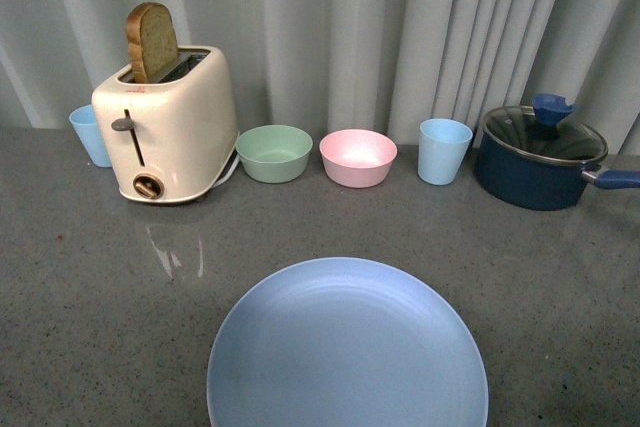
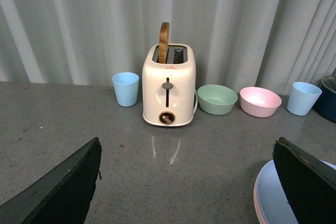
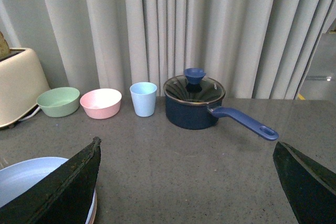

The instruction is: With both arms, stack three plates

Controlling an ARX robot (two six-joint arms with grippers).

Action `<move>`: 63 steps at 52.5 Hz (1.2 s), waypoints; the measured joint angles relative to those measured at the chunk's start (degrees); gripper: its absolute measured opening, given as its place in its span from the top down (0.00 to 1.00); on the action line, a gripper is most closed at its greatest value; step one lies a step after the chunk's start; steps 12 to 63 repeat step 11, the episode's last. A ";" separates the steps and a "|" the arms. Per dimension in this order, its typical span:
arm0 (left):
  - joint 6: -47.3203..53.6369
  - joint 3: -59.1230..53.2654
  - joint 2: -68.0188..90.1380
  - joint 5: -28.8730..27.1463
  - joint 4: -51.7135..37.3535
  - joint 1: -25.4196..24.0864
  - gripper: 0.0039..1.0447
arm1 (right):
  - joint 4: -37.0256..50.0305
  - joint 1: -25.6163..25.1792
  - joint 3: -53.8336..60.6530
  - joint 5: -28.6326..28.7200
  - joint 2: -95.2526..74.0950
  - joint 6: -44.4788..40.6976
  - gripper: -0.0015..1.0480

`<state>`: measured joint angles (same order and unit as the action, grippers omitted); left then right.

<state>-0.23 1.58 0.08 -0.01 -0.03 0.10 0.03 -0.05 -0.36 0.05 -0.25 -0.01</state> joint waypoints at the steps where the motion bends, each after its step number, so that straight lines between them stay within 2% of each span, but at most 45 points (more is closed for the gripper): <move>1: 0.00 0.00 0.00 0.00 0.00 0.00 0.06 | 0.00 0.00 0.00 0.00 0.00 0.00 0.07; 63: 0.00 0.00 0.00 0.00 0.00 0.00 0.06 | 0.00 0.00 0.00 0.00 0.00 0.00 0.07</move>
